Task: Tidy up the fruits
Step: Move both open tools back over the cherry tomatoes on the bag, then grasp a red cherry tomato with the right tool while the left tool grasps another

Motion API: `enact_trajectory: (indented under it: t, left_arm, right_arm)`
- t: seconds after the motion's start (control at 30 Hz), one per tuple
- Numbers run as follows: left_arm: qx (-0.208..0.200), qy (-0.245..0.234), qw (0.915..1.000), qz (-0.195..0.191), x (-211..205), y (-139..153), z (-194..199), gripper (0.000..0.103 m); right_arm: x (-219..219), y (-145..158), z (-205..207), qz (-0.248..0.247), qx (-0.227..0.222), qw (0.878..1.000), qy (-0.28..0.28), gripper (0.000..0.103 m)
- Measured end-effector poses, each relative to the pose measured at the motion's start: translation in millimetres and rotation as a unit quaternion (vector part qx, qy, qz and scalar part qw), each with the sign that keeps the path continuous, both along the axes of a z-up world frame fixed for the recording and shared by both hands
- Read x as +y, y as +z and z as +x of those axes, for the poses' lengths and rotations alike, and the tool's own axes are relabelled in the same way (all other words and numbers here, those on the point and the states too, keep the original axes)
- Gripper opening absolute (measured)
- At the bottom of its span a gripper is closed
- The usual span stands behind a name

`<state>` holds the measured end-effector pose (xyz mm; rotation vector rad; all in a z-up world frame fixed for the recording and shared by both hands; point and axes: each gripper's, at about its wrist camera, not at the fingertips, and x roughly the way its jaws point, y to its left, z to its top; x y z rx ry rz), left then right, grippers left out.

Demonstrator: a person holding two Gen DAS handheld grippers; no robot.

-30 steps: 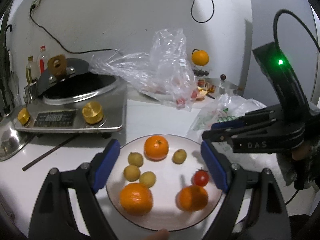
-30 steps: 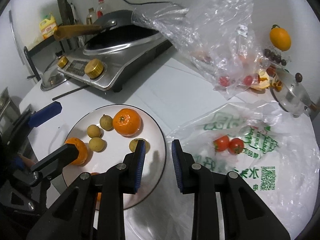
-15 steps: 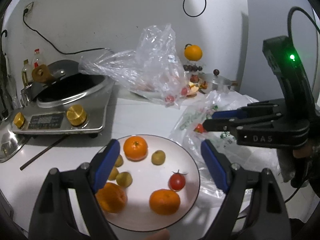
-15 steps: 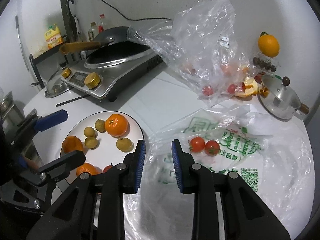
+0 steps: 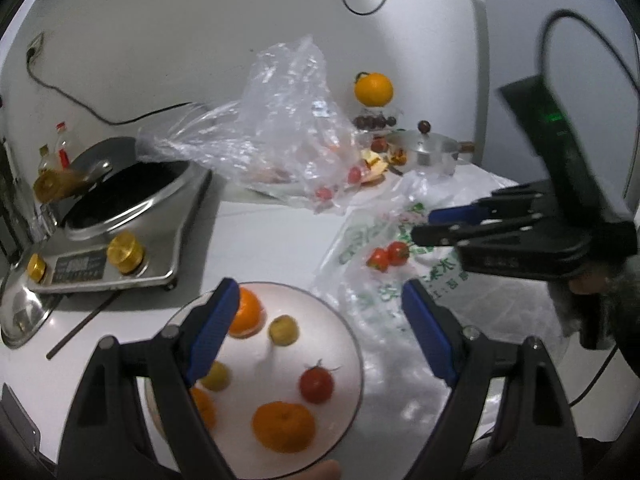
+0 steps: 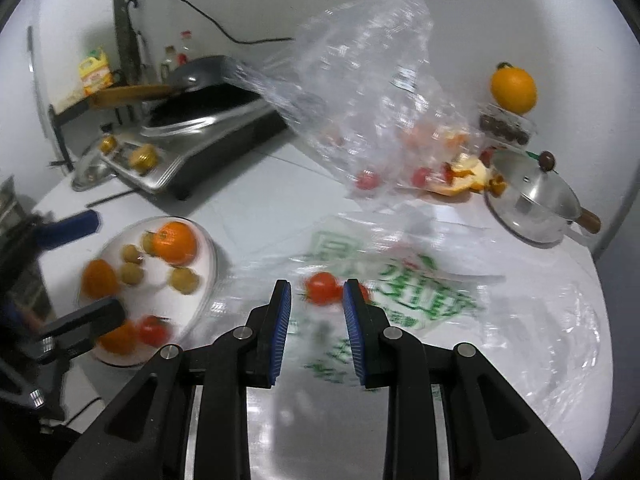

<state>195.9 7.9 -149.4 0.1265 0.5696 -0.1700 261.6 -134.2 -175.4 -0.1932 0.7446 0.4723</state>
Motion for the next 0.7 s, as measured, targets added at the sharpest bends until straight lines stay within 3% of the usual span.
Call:
enact_trajectory:
  t: [0.4,0.7]
  left_arm:
    - [0.022,-0.003,0.9995,0.021,-30.7,-5.1,30.2,0.084]
    - [0.038,-0.015,0.9988,0.028,-50.6,-9.1,44.5,0.083]
  right_arm:
    - [-3.2,-44.0,43.2,-0.025,0.041,0.999,0.021,0.029]
    - [-2.2,-49.4,54.4,-0.026,0.046,0.997,0.05,0.03]
